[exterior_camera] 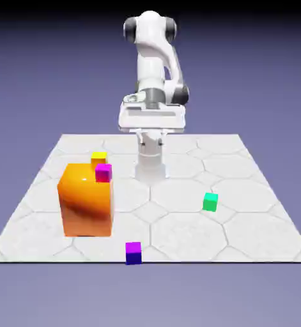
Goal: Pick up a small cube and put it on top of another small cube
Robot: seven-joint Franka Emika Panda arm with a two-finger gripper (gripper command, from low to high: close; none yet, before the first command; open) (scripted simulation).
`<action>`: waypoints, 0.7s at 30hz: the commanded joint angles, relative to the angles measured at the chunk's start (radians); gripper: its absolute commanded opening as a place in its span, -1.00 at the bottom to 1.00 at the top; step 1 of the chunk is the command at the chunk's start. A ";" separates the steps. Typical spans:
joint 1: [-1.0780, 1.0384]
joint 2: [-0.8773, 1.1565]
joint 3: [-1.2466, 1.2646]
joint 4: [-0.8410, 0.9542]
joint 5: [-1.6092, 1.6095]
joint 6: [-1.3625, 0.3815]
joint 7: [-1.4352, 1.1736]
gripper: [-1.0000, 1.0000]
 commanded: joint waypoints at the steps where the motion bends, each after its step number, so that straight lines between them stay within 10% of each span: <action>1: 0.013 0.036 -0.008 0.022 -0.033 -0.026 -0.021 0.00; 21: 0.277 0.761 -0.178 0.463 -0.689 -0.538 -0.449 0.00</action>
